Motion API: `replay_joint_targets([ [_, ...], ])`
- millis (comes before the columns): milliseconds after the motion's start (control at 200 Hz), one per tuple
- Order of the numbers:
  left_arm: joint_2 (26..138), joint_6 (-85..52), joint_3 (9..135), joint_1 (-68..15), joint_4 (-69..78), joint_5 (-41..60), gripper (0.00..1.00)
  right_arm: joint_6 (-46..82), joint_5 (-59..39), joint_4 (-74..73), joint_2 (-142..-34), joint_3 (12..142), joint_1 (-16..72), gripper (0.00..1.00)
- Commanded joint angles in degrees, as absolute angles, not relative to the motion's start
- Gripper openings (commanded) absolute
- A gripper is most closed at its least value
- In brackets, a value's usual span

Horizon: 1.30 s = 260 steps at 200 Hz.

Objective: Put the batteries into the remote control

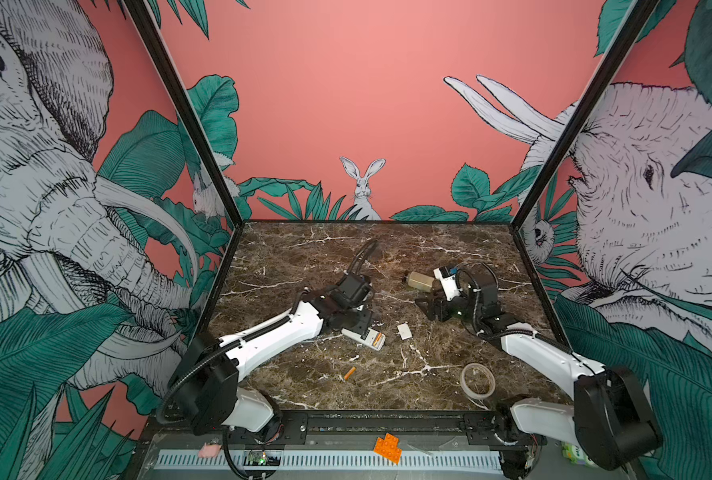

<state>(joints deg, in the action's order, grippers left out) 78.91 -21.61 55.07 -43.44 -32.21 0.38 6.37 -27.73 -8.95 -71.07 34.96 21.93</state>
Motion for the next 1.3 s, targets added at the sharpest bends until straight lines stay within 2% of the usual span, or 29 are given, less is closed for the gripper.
replay_joint_targets([
  [0,75.4,-21.1,50.6,-38.0,-33.0,6.3,0.57,-0.6,-29.2,-6.4,-72.6,36.7,26.4,0.79],
  [145,76.0,-18.2,49.6,-35.8,-34.0,6.9,0.58,-5.3,-30.6,-2.7,-76.4,39.5,32.1,0.77],
  [425,80.8,-16.7,48.1,-35.5,-30.5,7.1,0.58,-11.7,-28.3,3.2,-83.8,44.3,39.5,0.65],
  [1055,84.7,-14.0,48.2,-32.7,-28.3,7.6,0.56,-17.2,-24.1,5.8,-91.2,49.7,43.9,0.42],
  [1295,86.4,-13.1,49.0,-32.3,-27.1,8.9,0.61,-18.2,-21.8,6.6,-94.5,51.0,44.6,0.37],
])
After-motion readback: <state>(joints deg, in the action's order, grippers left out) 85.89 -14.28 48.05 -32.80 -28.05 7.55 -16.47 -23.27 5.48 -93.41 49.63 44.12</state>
